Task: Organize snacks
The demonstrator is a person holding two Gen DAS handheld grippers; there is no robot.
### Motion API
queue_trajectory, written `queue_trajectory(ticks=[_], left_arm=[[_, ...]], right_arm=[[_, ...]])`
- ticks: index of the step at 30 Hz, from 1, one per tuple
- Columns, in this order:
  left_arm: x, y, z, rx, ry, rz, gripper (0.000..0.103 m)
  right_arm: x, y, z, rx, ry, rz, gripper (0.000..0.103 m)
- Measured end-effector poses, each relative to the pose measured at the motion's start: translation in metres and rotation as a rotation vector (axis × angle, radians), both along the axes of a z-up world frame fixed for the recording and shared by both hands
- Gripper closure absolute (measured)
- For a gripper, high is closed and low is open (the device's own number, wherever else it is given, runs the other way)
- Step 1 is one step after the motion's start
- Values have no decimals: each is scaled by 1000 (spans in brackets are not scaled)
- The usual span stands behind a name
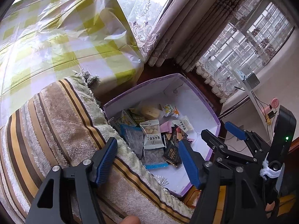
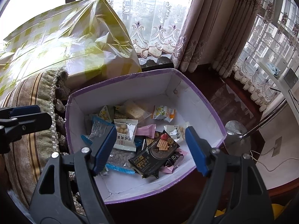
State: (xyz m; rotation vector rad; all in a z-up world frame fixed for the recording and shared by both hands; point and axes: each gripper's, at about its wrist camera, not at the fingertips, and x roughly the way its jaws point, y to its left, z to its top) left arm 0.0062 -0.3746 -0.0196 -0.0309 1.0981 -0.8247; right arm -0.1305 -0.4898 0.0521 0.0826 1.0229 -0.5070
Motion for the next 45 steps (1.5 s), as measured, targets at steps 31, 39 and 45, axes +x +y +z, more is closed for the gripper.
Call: queue_trajectory(ticks=[31, 39, 45], left_arm=[[-2, -5, 0, 14, -24, -8, 31], [-3, -5, 0, 14, -24, -8, 31], [-3, -5, 0, 14, -24, -7, 31]], right_arm=[[-1, -3, 4, -1, -10, -19, 25], [-3, -4, 5, -2, -12, -23, 25], [-3, -4, 5, -1, -12, -24, 25]])
